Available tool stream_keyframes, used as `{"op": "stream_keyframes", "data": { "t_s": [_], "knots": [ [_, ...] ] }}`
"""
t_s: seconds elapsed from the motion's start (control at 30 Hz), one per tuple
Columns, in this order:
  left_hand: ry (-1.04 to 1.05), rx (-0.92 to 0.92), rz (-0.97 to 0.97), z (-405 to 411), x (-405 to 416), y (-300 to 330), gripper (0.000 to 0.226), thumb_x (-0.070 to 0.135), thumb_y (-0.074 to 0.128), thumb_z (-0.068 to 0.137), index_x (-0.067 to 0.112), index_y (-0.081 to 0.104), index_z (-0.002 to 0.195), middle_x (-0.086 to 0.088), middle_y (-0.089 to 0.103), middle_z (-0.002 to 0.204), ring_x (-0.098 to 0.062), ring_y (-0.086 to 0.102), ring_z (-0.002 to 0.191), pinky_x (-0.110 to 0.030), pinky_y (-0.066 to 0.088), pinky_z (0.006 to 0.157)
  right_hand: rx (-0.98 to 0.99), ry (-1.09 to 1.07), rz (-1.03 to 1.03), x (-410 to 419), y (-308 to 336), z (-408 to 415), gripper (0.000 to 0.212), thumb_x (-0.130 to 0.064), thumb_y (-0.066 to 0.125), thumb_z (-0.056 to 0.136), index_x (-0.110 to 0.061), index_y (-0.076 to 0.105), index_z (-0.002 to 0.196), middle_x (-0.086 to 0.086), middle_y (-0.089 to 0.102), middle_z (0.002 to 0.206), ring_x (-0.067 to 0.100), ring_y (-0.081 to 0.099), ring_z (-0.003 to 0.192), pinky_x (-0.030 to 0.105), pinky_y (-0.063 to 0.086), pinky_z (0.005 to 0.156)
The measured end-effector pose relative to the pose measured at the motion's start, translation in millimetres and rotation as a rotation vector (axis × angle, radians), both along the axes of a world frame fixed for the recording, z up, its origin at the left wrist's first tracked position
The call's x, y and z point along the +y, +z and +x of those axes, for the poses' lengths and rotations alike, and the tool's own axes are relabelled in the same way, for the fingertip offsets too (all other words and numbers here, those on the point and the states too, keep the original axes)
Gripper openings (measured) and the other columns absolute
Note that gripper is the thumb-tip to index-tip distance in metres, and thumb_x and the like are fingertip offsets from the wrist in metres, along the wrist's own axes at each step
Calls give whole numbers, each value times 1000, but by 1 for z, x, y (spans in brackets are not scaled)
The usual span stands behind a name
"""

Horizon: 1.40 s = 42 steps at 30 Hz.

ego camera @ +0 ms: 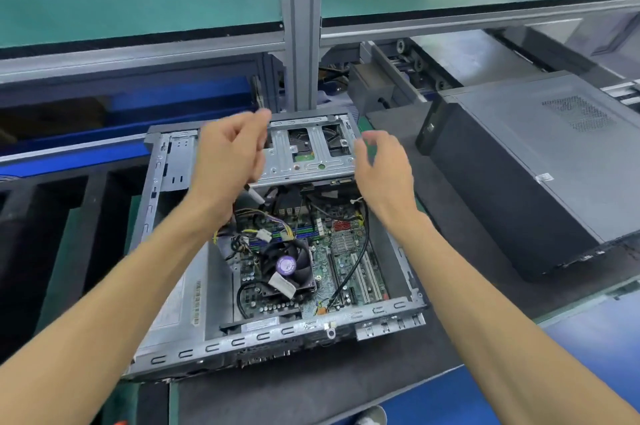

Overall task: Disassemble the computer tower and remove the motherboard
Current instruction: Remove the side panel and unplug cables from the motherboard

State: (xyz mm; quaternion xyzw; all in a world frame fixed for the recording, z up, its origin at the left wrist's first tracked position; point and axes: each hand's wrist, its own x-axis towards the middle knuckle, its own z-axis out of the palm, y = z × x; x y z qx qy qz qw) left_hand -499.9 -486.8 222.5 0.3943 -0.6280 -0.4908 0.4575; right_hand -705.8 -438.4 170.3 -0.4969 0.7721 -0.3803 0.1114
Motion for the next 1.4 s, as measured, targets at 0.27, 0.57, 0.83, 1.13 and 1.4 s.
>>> {"op": "stream_keyframes", "data": {
  "t_s": [0.27, 0.57, 0.83, 1.13, 1.4],
  "knots": [
    [184, 385, 138, 48, -4, 44, 45, 30, 55, 93, 21, 37, 53, 4, 26, 52, -16, 26, 39, -24, 24, 43, -288, 907, 100, 5, 51, 142, 78, -67, 64, 86, -31, 35, 148, -12, 49, 150, -2, 45, 133, 19, 35, 108],
    [302, -38, 295, 128, 4, 1, 29, 34, 44, 101, 20, 65, 87, 2, 71, 83, -13, 66, 77, -32, 47, 77, -173, 893, 225, -22, 17, 188, 29, -21, 44, 107, -11, 55, 82, -2, 52, 65, 22, 50, 65, 35, 34, 60],
    [-95, -254, 120, 130, 48, -1, 23, 27, 50, 102, 19, 64, 118, -3, 75, 95, -18, 72, 87, -31, 59, 79, -641, 650, -166, -38, 77, 181, 27, -19, 50, 103, -20, 69, 84, -9, 49, 55, 11, 43, 48, 21, 36, 45],
    [74, -62, 96, 123, 32, 19, 43, 50, 40, 97, 27, 52, 130, 4, 66, 118, -13, 65, 108, -38, 54, 88, -546, 754, -102, -48, 105, 199, 32, -31, 53, 97, -15, 81, 100, -19, 73, 83, 4, 66, 87, 22, 50, 80],
    [528, 19, 299, 166, 43, -5, 38, 35, 40, 101, 26, 50, 65, 4, 37, 55, -13, 28, 46, -23, 25, 42, -389, 865, 150, -59, 52, 258, 53, -41, 46, 102, -4, 64, 70, 3, 62, 60, 17, 55, 57, 36, 46, 64]
  ]
}}
